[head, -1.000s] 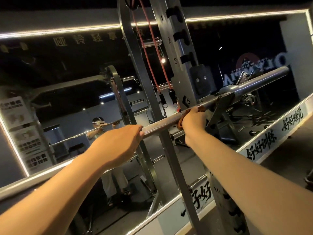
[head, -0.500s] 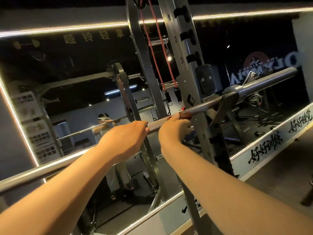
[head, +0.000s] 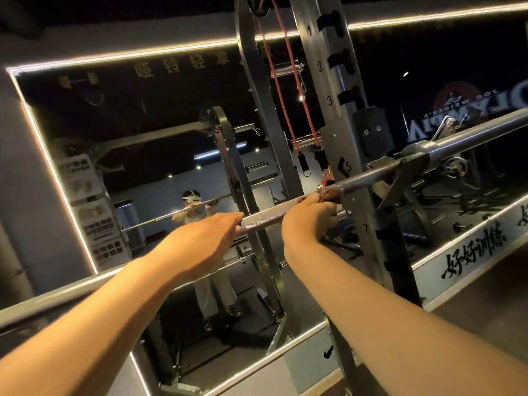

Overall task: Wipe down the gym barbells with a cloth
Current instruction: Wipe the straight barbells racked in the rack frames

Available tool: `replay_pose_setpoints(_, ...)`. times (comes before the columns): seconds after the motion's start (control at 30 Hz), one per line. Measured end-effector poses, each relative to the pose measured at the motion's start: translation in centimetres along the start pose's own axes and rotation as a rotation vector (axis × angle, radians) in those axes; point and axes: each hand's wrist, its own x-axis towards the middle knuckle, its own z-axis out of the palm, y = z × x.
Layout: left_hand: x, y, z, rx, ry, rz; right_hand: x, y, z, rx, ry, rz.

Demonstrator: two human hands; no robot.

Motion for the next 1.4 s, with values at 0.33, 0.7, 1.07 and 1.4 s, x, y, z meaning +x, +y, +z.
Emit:
replay_pose_setpoints(0.33,-1.9,0.3,-1.5,0.029,-0.005,0.003,-3.3,3.3,0.6,0.152,-0.233,0.108)
replay_pose_setpoints(0.7,-4.3,-2.8,-1.7,0.053,-0.017,-0.022,-6.3,4.1,3.0,0.007,-0.026,-0.07)
replay_pose_setpoints(1.07,-6.8,-5.1,-2.8,0.077,-0.046,0.035,-6.6,4.5,2.5,0.203,-0.185,0.122)
replay_pose_setpoints(1.4,-8.4,-7.3,-2.4,0.104,-0.017,-0.042,-14.4,8.8,4.8,0.213,-0.405,-0.376)
